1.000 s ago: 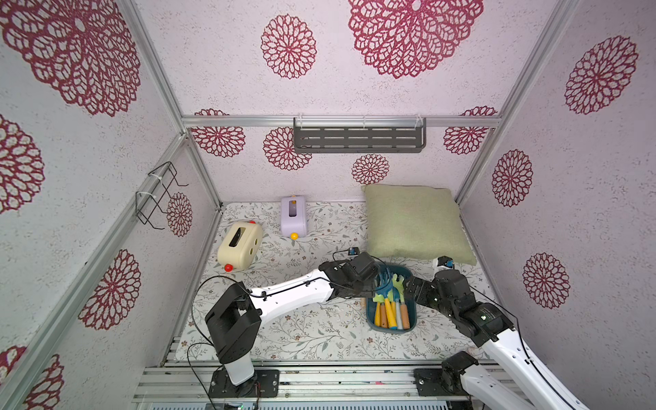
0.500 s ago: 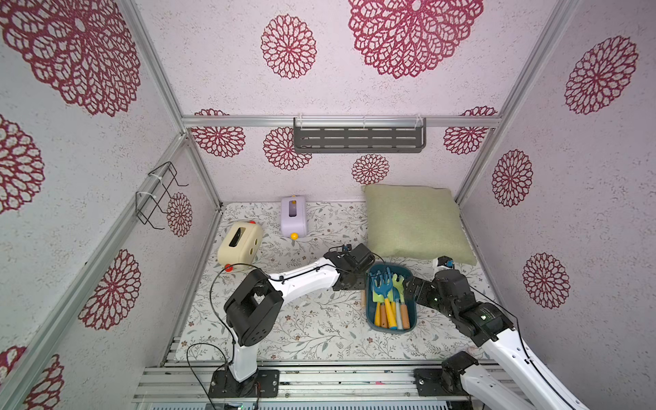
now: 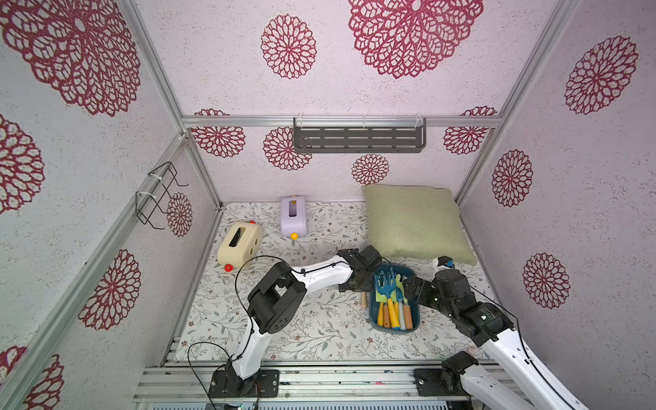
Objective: Put the rake into the storage box
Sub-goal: Move the storage box to the center of the board, then pick up the rake at the center of the board.
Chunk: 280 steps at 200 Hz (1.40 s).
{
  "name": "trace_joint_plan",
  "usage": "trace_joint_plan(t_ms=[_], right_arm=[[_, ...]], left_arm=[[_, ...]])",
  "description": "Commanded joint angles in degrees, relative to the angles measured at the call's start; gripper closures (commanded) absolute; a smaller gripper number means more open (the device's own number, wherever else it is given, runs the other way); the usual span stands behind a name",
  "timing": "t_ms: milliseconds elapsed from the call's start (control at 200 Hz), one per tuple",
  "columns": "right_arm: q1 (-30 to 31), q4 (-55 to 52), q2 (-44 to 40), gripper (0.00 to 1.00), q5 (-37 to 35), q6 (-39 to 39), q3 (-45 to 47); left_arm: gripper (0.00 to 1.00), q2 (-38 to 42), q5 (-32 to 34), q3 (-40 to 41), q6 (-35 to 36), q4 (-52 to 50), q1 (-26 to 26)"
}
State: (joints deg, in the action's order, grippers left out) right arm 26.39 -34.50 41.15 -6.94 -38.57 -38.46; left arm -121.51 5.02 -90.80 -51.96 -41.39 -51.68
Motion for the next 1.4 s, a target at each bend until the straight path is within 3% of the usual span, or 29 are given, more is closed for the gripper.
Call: trace_joint_plan(t_ms=[0, 215, 545, 770, 1031, 1396], right_arm=[[-0.46, 1.27, -0.36, 0.01, 0.38, 0.4, 0.28], [-0.46, 1.38, -0.45, 0.01, 0.48, 0.38, 0.31], [-0.46, 1.54, -0.45, 0.01, 0.86, 0.33, 0.51], [-0.51, 1.56, -0.54, 0.01, 0.79, 0.23, 0.63], [-0.55, 2.57, -0.36, 0.01, 1.51, -0.67, 1.63], [-0.74, 2.38, -0.36, 0.01, -0.44, -2.58, 2.2]], left_arm=[[0.27, -1.62, -1.15, -1.66, 0.66, -0.06, -0.79], [0.25, -4.85, -0.42, -4.85, 0.71, -1.64, -1.12], [0.3, -8.87, 9.06, -8.56, 0.72, -10.21, -1.79], [0.55, -7.24, 11.1, -5.86, -0.02, -10.96, -1.89], [0.74, -1.85, 11.12, 0.1, -0.42, -8.68, -1.92], [0.79, 11.35, 9.97, 7.22, -0.31, -4.31, -3.04]])
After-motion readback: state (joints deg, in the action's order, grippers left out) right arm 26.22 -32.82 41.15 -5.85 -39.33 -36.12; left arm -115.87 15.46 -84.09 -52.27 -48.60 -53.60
